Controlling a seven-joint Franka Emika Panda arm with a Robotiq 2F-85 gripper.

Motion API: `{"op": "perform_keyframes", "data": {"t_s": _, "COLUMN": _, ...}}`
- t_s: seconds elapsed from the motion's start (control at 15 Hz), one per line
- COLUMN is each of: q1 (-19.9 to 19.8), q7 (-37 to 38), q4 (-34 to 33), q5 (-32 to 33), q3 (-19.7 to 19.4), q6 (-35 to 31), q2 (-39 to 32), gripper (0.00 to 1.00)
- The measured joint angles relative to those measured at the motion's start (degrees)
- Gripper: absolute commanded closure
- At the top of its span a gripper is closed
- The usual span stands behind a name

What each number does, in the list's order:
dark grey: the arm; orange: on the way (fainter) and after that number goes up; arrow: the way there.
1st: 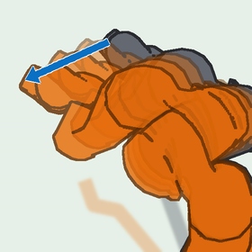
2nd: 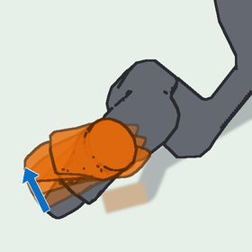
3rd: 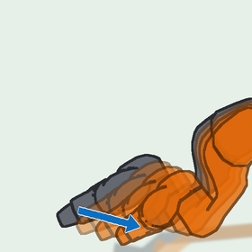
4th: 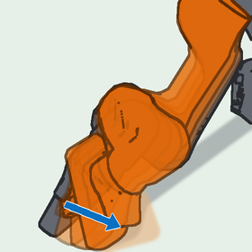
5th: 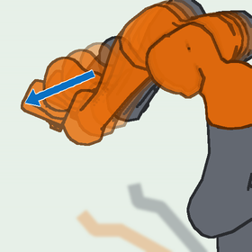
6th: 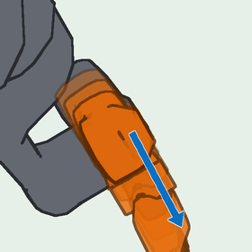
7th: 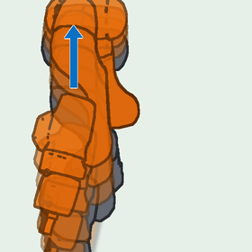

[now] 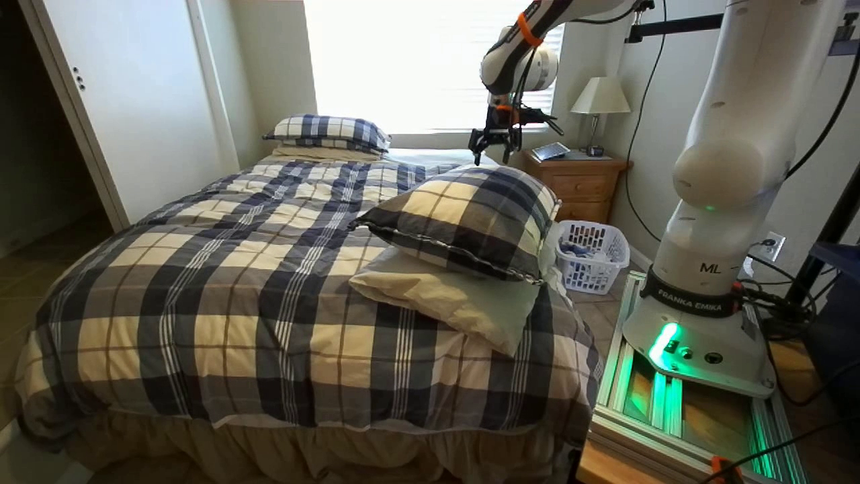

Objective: Remove the checkered pillow from the top of the white pillow.

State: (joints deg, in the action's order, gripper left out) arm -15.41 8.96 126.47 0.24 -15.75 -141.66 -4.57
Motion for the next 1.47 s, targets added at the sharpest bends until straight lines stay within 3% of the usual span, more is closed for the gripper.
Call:
{"op": "perform_keyframes", "data": {"t_s": 0.4, "q1": 0.1, "q7": -1.9, "q4": 0.2, "q5": -7.9, "q3": 1.4, "q6": -2.0, "q2": -4.3, "gripper": 0.00}}
{"op": "perform_keyframes", "data": {"t_s": 0.67, "q1": 0.1, "q7": -2.1, "q4": 0.1, "q5": -8.3, "q3": 1.5, "q6": -3.0, "q2": -6.3, "gripper": 0.00}}
{"op": "perform_keyframes", "data": {"t_s": 0.73, "q1": 0.1, "q7": -2.1, "q4": 0.0, "q5": -8.3, "q3": 1.5, "q6": -3.0, "q2": -6.6, "gripper": 0.25}}
{"op": "perform_keyframes", "data": {"t_s": 0.87, "q1": 0.1, "q7": -2.1, "q4": 0.0, "q5": -8.3, "q3": 1.5, "q6": -3.0, "q2": -7.0, "gripper": 0.32}}
{"op": "perform_keyframes", "data": {"t_s": 1.47, "q1": 0.1, "q7": -2.1, "q4": -0.1, "q5": -8.3, "q3": 1.9, "q6": -2.9, "q2": -7.2, "gripper": 0.95}}
